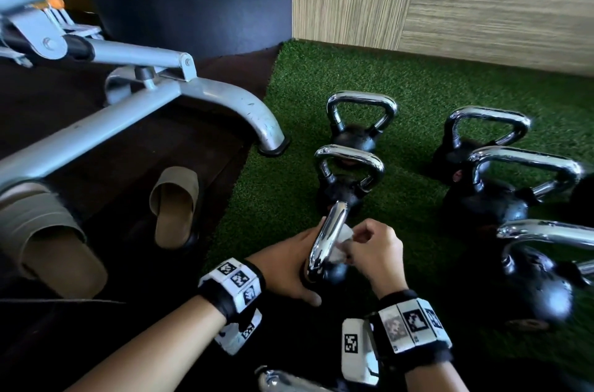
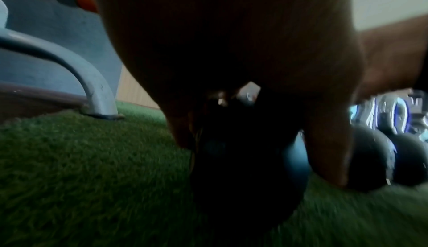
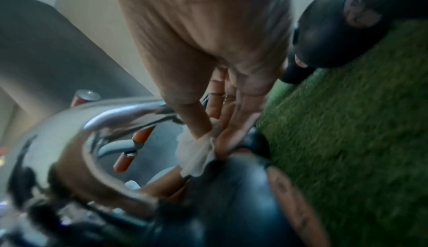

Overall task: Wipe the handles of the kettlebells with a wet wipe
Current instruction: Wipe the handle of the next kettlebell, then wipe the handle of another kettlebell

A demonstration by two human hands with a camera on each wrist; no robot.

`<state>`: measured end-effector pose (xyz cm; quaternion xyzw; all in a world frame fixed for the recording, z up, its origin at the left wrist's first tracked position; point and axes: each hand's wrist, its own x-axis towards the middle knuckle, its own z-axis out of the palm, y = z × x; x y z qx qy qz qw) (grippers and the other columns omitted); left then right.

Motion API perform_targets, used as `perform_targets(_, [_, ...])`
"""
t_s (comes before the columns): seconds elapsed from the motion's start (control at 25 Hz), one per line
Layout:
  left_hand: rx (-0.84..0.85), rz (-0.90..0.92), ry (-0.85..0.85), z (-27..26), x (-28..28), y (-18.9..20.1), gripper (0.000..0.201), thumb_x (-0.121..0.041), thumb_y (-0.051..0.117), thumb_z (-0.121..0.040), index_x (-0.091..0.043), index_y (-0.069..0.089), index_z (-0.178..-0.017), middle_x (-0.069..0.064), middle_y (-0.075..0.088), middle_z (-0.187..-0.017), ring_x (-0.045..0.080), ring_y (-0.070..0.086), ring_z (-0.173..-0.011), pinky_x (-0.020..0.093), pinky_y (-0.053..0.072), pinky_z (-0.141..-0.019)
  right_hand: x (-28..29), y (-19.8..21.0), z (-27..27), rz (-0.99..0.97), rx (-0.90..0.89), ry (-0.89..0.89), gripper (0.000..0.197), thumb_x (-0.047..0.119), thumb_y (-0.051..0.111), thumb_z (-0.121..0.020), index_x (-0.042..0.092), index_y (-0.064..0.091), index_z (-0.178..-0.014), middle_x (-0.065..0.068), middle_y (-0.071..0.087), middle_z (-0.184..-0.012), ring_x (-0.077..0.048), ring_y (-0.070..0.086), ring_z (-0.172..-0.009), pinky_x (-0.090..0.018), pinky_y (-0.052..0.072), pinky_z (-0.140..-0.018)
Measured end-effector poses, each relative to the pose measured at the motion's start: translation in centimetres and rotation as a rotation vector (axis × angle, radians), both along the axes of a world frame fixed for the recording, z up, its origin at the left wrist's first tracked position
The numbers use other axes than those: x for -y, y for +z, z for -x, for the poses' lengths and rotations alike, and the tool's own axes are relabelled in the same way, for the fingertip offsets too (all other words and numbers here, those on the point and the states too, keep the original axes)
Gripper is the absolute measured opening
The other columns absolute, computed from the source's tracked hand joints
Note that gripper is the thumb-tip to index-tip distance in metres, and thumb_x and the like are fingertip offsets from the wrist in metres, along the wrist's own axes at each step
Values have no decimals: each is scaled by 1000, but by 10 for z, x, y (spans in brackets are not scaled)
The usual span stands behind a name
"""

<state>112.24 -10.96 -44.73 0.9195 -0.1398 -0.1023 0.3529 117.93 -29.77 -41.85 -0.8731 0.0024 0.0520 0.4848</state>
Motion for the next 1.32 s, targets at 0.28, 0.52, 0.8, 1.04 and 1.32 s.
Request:
perform_targets(0.28, [257, -132, 244, 26, 11, 61, 97, -80, 73, -64, -47, 36, -147, -22, 50, -122, 0, 55, -113, 31, 51, -100, 8, 55, -19, 103, 514, 207, 31, 3, 67, -86, 20, 81, -109, 1, 77, -103, -14, 70, -94, -11, 44, -81])
perform_targets(0.52, [283, -59, 221, 30, 17, 75, 53, -46, 86, -69, -33, 66, -117, -11, 55, -94, 4, 58, -87, 25, 53, -82, -3, 81, -13, 417, 379, 636, 25, 12, 59, -80, 26, 77, -91, 4, 75, -95, -19, 71, -92, -32, 57, -84])
perform_targets(0.8, [331, -40, 320, 20, -21, 69, 51, -36, 88, -74, -34, 74, -123, -15, 76, -110, -6, 67, -100, 18, 52, -92, 23, 78, 5, 541, 268, 513, 13, 26, 64, -89, 24, 78, -88, 0, 72, -78, -19, 70, -75, -29, 56, -67])
perform_targets(1.04, [258, 51, 298, 0, -35, 73, 45, -28, 93, -69, -35, 78, -111, -16, 79, -101, -10, 69, -92, 19, 55, -90, 27, 67, 23, 508, 231, 393, 15, 16, 72, -86, 20, 78, -100, -1, 68, -87, -14, 63, -77, -13, 42, -57])
perform_targets(1.32, [100, 312, 253, -9, -52, 60, 35, -48, 87, -75, -31, 81, -106, -16, 79, -100, -1, 73, -96, 22, 55, -93, 37, 88, 14, 459, 144, 497, 27, 13, 73, -85, 28, 80, -106, 6, 74, -85, -8, 67, -74, -6, 45, -63])
